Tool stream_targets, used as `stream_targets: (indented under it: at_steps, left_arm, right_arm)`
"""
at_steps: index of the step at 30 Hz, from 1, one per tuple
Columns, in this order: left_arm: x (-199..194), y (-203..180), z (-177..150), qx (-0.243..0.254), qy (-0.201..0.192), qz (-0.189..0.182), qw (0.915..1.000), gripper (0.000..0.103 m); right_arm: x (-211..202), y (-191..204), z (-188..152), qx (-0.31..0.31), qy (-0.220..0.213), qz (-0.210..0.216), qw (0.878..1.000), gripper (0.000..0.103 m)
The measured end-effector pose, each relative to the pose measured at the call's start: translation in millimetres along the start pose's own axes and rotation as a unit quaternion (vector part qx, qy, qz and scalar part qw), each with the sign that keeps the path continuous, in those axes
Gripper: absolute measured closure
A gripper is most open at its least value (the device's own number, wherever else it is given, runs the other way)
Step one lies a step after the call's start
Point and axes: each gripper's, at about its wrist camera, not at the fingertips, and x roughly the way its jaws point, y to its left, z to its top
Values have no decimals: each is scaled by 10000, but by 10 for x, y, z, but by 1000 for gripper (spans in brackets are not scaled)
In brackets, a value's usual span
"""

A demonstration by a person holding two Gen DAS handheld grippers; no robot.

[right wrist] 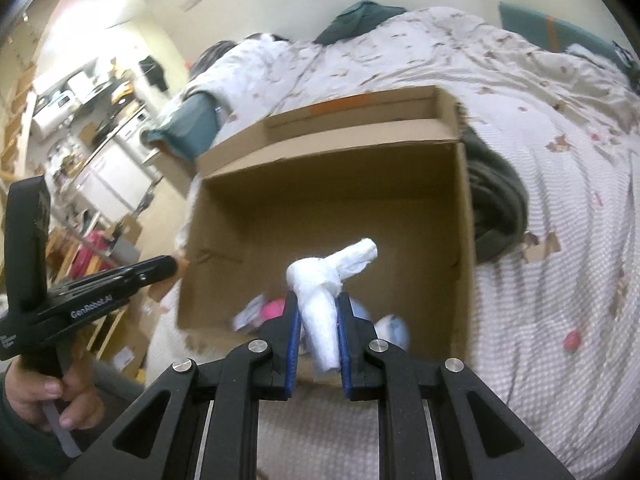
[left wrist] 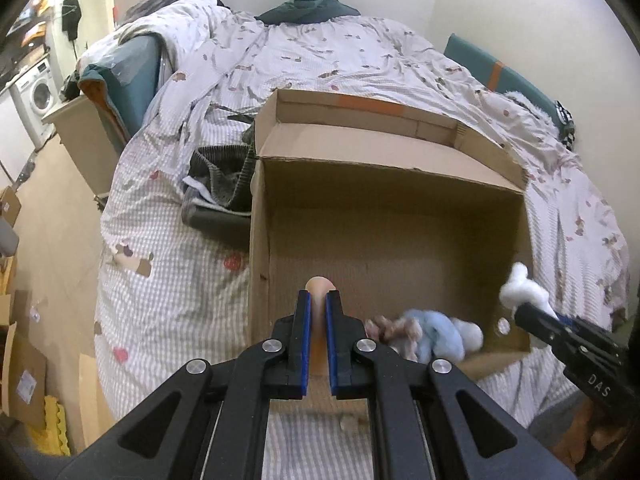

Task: Organize soft objects
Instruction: 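Carry the tan roll and white item over the box with both grippers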

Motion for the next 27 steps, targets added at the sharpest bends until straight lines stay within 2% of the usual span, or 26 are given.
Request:
stream_targets:
  at_steps: [4, 8, 18, 27]
  left_arm:
    - [248, 49, -37, -18, -2, 31, 10000, 96]
    - [446, 115, -110, -168, 329, -23, 9993, 96]
    - [453, 64, -190, -53, 335, 37, 9994, 96]
    - [473, 26, -256, 9, 375, 67, 9993, 96]
  right_arm:
    - [160, -116, -34, 227, 200, -147, 9994, 85]
    - [236, -90, -51, 131, 226, -319, 9991, 85]
    - [344, -120, -106, 136, 455, -627, 9969, 85]
    - [344, -118, -128, 158, 524, -678, 9962, 85]
